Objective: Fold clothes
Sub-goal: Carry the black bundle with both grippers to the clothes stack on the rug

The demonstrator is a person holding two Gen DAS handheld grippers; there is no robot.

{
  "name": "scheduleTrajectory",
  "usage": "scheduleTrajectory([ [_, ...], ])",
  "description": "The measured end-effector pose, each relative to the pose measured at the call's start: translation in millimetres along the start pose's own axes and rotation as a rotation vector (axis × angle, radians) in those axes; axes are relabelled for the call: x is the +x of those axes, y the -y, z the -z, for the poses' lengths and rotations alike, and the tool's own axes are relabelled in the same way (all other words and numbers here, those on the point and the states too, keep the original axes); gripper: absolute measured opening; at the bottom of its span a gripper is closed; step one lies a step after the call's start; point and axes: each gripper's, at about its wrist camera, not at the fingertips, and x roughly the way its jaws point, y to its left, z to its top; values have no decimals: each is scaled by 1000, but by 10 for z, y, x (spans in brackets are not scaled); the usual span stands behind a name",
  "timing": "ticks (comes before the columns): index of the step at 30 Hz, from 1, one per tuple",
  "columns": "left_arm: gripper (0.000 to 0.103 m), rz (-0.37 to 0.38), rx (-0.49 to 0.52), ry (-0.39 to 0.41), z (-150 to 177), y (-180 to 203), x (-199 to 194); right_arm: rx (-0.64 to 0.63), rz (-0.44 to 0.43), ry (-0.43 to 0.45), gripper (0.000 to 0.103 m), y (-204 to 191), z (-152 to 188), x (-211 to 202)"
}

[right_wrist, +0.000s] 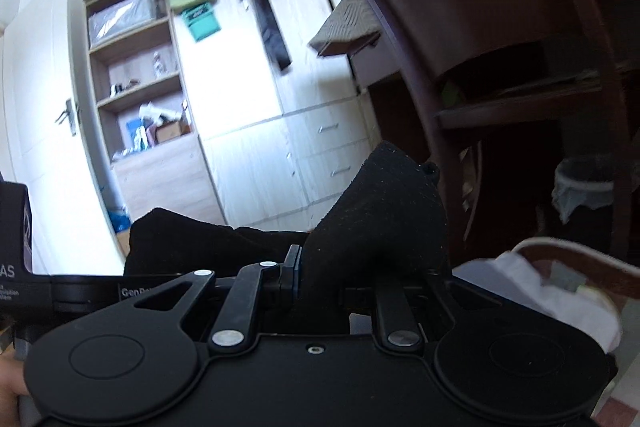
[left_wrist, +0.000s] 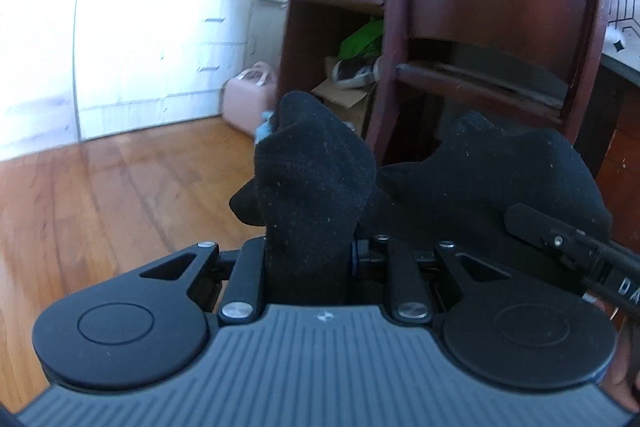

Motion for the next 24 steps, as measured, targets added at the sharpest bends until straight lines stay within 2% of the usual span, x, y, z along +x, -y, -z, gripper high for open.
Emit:
scheduleTrajectory([
  [3,19,21,26,6,-239,169,155,-31,16,43,19,218,-158,33],
  [6,20,44,34,2,-466,308,340,-40,3,32,19,533,-359,165],
  [8,20,72,-7,-40,-528,340,529,-26,-17,3,20,768,-471,276],
  [10,20,115,-101,-112,-471,289,812,25,3,-61,20,1025,-502,414],
  [11,20,138,-147,-156,-412,259,971,57,28,-110,24,1166,-477,482],
  [13,21,117,-170,-276,-187,248,1344,134,79,-218,34,1476,-365,628],
  [14,22,95,-177,-341,-55,243,1536,180,104,-277,36,1645,-276,707],
  [15,27,82,-201,-371,64,208,1647,227,135,-323,42,1799,-166,757],
  [16,32,91,-237,-368,155,157,1701,266,161,-352,52,1928,-59,778],
  [19,36,147,-338,-325,278,-2,1688,438,134,-347,60,2258,183,639],
  [21,37,160,-349,-331,305,-54,1672,568,87,-314,73,2439,290,532],
  [24,41,160,-348,-340,304,-95,1643,769,-12,-304,74,2664,461,579],
])
